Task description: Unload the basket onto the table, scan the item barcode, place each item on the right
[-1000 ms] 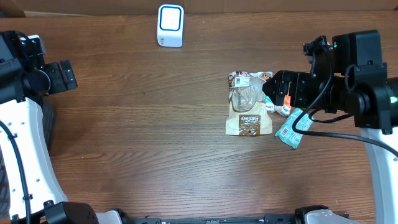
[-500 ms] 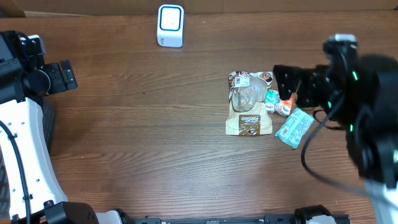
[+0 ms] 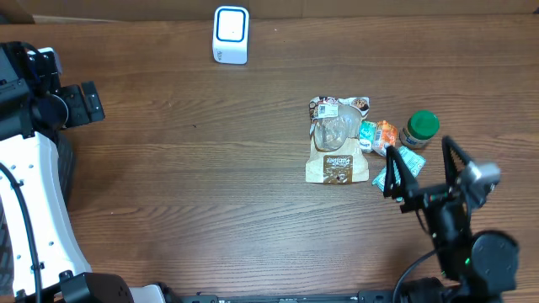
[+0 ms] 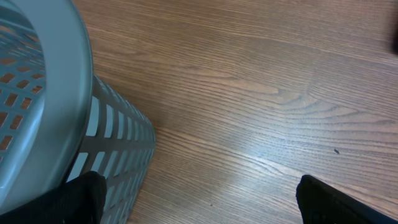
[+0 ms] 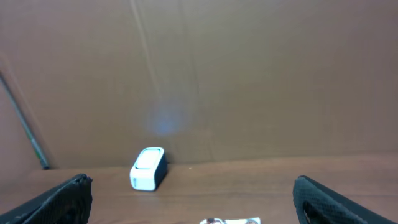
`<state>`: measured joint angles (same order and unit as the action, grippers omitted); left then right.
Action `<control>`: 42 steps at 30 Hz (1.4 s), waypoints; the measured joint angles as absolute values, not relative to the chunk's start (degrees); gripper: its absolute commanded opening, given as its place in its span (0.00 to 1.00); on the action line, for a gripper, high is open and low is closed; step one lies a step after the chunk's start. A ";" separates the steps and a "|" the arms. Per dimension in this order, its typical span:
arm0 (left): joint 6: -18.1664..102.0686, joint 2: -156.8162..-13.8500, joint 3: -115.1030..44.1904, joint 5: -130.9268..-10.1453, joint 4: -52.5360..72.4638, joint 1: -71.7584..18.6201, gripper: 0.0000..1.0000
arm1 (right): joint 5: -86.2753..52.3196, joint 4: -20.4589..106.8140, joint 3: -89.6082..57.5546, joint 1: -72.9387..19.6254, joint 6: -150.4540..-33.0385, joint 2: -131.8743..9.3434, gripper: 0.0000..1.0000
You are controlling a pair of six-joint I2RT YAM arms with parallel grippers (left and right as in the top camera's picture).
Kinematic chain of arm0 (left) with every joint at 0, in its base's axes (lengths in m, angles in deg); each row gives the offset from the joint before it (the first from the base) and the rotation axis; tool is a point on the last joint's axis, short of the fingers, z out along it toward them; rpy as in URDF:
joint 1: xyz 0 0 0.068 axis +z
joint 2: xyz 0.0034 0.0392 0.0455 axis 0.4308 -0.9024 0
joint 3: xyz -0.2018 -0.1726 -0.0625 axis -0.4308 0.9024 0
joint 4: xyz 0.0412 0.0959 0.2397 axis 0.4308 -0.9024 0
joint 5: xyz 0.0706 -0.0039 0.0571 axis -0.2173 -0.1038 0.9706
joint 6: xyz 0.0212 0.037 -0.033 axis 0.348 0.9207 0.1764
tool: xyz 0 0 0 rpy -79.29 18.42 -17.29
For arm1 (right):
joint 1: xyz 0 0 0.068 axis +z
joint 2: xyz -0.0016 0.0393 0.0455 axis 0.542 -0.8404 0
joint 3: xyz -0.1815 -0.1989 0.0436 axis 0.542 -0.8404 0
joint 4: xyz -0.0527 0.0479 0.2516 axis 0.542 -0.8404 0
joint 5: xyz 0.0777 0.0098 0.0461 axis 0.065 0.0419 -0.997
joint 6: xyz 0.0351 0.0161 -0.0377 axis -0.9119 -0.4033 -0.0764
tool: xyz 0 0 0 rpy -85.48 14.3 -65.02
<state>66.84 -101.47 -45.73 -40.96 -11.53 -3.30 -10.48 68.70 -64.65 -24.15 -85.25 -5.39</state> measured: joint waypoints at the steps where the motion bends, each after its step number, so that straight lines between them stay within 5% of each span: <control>1: 66.84 -101.47 -45.73 -40.94 -11.51 -3.30 1.00 | -9.80 69.39 -67.20 -24.15 -85.25 -3.36 1.00; 17: 66.84 -101.47 -45.73 -40.94 -11.53 -3.30 1.00 | -5.45 76.87 -87.44 -24.15 -85.25 8.23 1.00; 42: 66.84 -101.47 -45.71 -40.94 -11.53 -3.30 1.00 | -5.05 71.47 -88.84 -24.15 -85.28 8.73 1.00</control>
